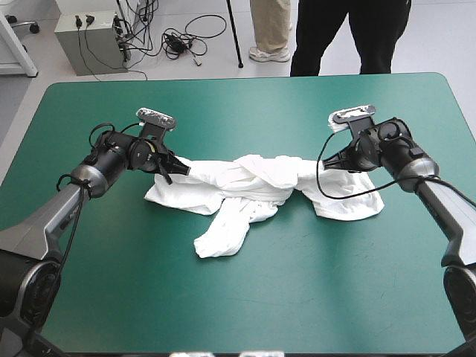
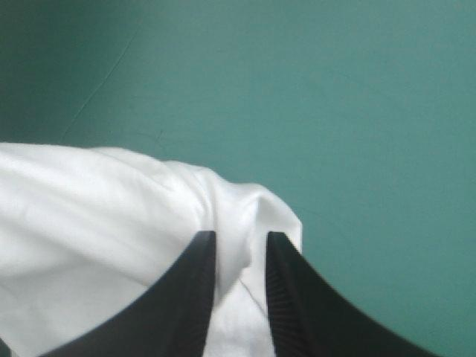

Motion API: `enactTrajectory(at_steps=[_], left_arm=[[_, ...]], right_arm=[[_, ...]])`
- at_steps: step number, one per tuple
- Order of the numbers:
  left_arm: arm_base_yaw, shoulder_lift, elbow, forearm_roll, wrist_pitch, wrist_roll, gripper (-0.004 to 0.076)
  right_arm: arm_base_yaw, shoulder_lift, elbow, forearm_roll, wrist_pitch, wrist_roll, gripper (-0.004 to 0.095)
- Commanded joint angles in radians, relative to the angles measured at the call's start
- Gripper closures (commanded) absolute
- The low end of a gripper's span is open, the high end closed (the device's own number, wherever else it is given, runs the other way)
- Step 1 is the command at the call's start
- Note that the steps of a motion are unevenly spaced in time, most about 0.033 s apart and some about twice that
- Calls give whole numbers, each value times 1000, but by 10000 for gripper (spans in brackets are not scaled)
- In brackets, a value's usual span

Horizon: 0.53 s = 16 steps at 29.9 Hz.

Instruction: Fold the cloth

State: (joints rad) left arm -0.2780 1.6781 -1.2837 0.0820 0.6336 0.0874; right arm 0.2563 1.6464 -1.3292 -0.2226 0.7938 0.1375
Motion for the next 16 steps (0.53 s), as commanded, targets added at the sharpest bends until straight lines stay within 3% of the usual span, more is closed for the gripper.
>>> enactTrajectory(at_steps=[1,4,8,14,16], left_arm=[[1,-47,-77,23,60,19,295],[1,-80,-124,54,142,15,216],[1,-171,-130,76,208,8,217],[1,-296,-124,63,429,4,217],[1,-336,-105,34,448,4,217]], right_arm=[[-8,-53,-60,-23,18,-11,396],[-8,-84,-107,-23,71,-11,261],[-8,-155,-132,-23,103,-11,254],[-8,-298,-130,-3,195,-13,256],[-8,-346,-130,17,219,-28,256]])
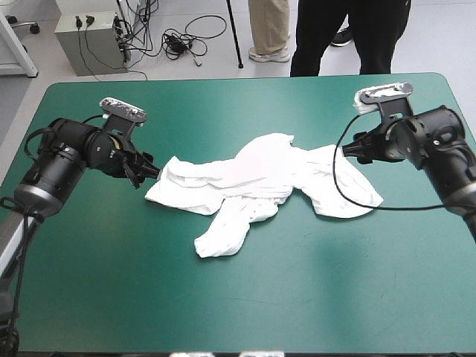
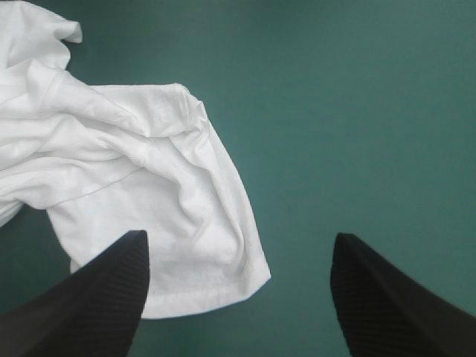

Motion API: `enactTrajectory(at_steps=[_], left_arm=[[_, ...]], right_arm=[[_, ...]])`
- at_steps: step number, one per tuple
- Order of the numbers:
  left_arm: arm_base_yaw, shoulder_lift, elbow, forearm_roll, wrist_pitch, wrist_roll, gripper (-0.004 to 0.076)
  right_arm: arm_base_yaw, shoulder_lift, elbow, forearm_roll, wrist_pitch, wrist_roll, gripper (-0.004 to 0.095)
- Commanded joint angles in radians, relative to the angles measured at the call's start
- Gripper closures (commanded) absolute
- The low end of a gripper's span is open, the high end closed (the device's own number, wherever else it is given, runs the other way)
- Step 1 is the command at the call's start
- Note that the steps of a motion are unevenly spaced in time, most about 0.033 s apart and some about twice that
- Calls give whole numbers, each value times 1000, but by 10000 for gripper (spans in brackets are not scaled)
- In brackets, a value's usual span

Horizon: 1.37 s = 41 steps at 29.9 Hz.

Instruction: Fold the cloth

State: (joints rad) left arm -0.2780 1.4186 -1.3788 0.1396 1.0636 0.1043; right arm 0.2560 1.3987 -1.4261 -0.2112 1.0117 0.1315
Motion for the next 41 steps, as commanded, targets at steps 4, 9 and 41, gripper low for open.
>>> enactTrajectory(at_steps=[4,9,41], left_arm=[[1,-116,46,-61,-11,0,217],[1,-81,135,-57,-77,-7,217],[1,455,-38,-23,-83,-52,636]], right_arm=[[-8,-197,-33,10,47,-24,255],[-8,-277,-33,8,116,-24,258],[-8,-269,304,38,-22,38,259]])
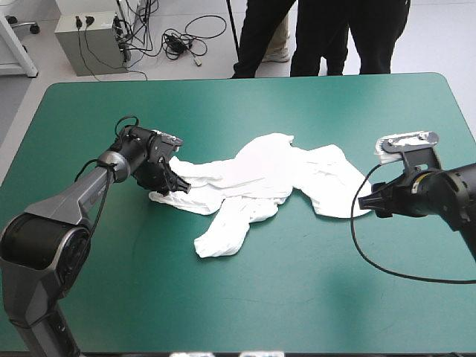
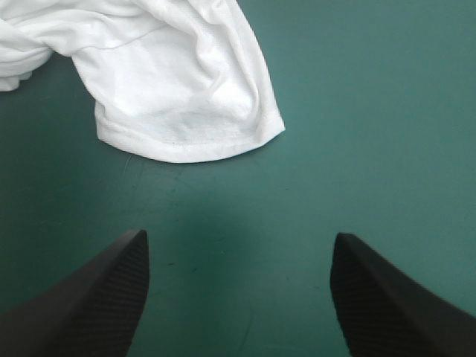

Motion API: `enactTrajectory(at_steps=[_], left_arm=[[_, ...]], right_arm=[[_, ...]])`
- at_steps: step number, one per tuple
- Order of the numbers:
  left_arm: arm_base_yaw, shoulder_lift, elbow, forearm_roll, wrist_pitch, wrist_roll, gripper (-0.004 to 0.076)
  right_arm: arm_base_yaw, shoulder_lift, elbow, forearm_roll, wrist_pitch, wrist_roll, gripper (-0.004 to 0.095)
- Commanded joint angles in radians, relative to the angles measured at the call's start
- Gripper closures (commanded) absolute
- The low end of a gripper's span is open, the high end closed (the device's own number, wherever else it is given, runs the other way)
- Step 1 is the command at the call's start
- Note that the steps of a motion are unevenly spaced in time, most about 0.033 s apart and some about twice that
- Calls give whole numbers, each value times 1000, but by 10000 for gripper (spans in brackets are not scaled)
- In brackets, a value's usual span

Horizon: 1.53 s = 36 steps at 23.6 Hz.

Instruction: Fold the cloth

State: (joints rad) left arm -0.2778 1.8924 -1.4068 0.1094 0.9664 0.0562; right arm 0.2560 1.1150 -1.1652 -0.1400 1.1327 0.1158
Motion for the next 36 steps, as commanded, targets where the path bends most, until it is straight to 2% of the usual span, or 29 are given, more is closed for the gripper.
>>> enactTrajectory(at_steps=[1,2,7,11,21,25,29,31,32,33,34,35,36], left_arm=[[1,-18,-10,7,17,-4,680],[1,-18,-10,7,23,-7,729],[1,-18,-10,7,44,-7,731],[1,-32,-10,7,43,-9,731],[1,-36,-10,11,41,-9,733],[1,-36,-10,14,41,-9,733],[1,-40,-10,15,47,-9,733],[1,-40,-10,15,44,-9,733],[1,-40,-10,15,43,-9,733],[1,-40,-10,15,42,-9,733],[1,-40,-10,15,39,-9,733],[1,-40,-10,15,33,-9,733],[1,-40,-10,15,29,-9,733]], right_arm=[[-8,31,61,-36,-167,68,259],[-8,54,78,-36,-195,77,259],[-33,200,110,-12,-272,101,259],[-72,302,110,80,-316,65,259],[-77,444,110,61,-357,109,260],[-77,509,110,61,-409,109,260],[-77,634,110,123,-384,80,264],[-77,682,110,175,-385,30,384],[-77,701,110,185,-385,13,493],[-77,712,110,185,-385,5,621],[-77,724,110,183,-390,-3,821],[-77,729,110,183,-401,-13,921],[-77,730,110,183,-401,-22,918]])
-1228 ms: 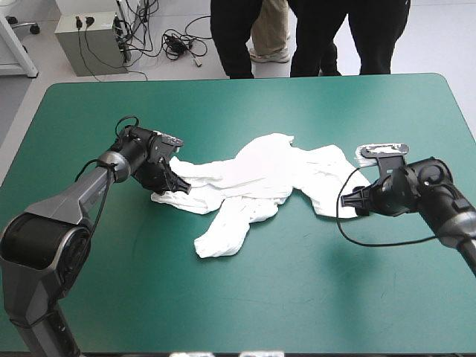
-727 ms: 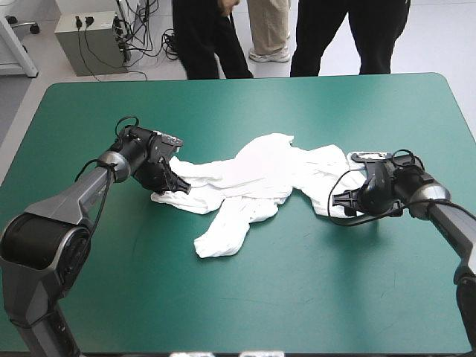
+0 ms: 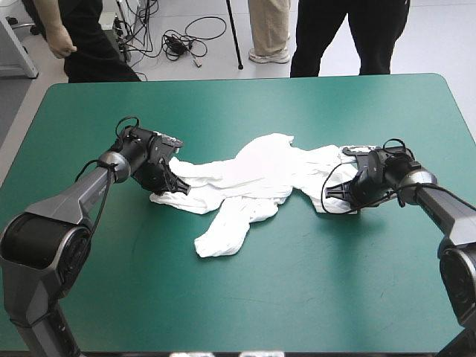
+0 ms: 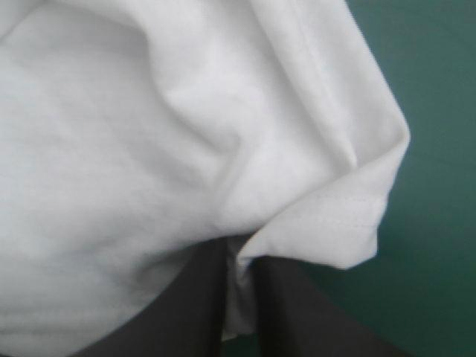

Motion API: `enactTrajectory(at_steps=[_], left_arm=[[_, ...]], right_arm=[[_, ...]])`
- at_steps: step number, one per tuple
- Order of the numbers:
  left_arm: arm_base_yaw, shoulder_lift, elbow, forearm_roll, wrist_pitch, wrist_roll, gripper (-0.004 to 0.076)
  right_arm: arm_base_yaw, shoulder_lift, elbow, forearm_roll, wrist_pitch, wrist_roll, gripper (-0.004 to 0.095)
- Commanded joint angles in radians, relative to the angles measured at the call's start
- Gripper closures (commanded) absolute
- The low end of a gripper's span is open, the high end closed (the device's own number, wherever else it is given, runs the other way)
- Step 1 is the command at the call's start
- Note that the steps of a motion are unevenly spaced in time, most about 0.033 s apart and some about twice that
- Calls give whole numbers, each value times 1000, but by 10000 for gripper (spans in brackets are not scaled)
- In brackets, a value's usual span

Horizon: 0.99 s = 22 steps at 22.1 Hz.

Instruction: Fold the cloth

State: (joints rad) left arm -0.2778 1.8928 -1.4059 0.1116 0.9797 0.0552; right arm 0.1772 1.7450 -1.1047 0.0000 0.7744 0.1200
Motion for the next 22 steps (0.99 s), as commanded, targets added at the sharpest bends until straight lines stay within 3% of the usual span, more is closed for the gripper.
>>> enactTrajectory(at_steps=[1,9,12,17,22], left_arm=[[1,-41,-11,13,15,-8,733],[1,-150,-39,6,12,-8,733],[1,-276,-121,6,45,-8,733],[1,-419,-269,-58,56,-8,733],[1,-564,-487,-144,77,29,733]], right_arm=[[1,100,50,43,-47,-30,925],[1,6,-127,-38,94,-44,925],[1,-110,-341,-145,182,-15,925],[1,-202,-707,-220,284,-8,925],[1,-330,-1027,-205,237,-8,925]])
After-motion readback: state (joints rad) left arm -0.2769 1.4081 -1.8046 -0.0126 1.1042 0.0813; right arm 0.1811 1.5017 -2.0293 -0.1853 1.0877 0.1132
